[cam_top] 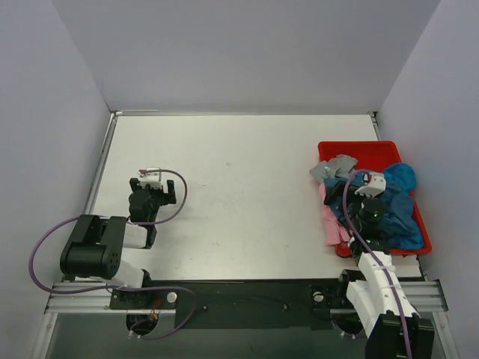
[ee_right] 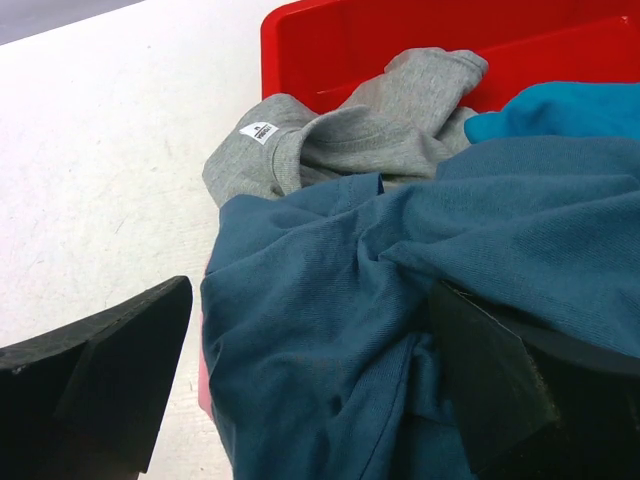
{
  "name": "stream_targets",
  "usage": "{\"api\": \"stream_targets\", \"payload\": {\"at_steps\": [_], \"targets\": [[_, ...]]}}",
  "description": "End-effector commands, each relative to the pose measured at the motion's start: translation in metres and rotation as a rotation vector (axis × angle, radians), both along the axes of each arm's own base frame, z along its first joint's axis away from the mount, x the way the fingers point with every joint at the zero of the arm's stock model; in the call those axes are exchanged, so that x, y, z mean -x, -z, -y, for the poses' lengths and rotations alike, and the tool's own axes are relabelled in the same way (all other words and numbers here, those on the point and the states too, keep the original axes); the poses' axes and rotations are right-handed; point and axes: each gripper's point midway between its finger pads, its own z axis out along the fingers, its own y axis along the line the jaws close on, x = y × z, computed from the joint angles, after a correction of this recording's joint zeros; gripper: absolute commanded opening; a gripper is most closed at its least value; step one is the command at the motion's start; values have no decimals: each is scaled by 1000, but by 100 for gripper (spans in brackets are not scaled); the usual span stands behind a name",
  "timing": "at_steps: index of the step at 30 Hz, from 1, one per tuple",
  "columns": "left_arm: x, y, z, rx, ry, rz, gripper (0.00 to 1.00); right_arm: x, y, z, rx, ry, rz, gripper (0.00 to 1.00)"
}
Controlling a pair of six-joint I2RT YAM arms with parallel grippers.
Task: Fold and stack the t-shirts
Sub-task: Grab crumpled tshirt from bin with the right arm
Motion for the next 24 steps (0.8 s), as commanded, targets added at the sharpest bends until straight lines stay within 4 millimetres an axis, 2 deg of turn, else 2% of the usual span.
{"api": "stream_targets", "payload": {"at_steps": [1, 9, 10, 11, 12, 13, 14, 15, 16, 17, 18, 19, 20, 21, 22, 23, 24], "targets": [[-9, -19, 2, 9, 4, 63, 97, -5, -27, 4, -15, 23, 39, 100], [-9, -20, 1, 12, -1, 66, 97, 1, -59, 10, -148, 127, 85, 100], [-15, -29, -3, 8, -26, 71, 97, 2, -67, 8, -154, 117, 88, 100], [-14, -16, -7, 22, -61, -13, 97, 7, -63, 2, -156, 90, 51, 100], [-29, -37, -18, 48, -141, -6, 97, 7, -76, 1, -151, 78, 55, 100], [-26, -19, -24, 36, -178, -142, 97, 12, -70, -3, -148, 61, 4, 100], [-48, -47, -26, 37, -170, -118, 97, 13, -83, -2, -144, 61, 2, 100], [-42, -32, -27, -26, -136, -229, 97, 21, -69, 0, -149, 86, -94, 100], [-58, -54, -22, -20, -110, -209, 97, 21, -84, 2, -153, 105, -98, 98], [-50, -42, -8, -52, 14, -303, 97, 30, -61, 8, -157, 156, -229, 93], [-60, -66, -4, -55, 71, -279, 97, 30, -73, 12, -152, 180, -239, 90], [-50, -61, 8, -46, 157, -350, 97, 42, -47, 19, -141, 238, -385, 84], [-48, -75, 12, -51, 194, -359, 97, 42, -55, 27, -125, 283, -403, 81], [-37, -77, 25, -54, 291, -396, 97, 54, -37, 38, -95, 359, -525, 79], [-37, -94, 29, -59, 324, -378, 97, 55, -38, 45, -71, 394, -552, 79], [-27, -94, 35, -55, 368, -414, 97, 58, -28, 48, -50, 406, -615, 79], [-28, -108, 38, -61, 393, -394, 97, 55, -29, 51, -38, 420, -627, 79]]}}
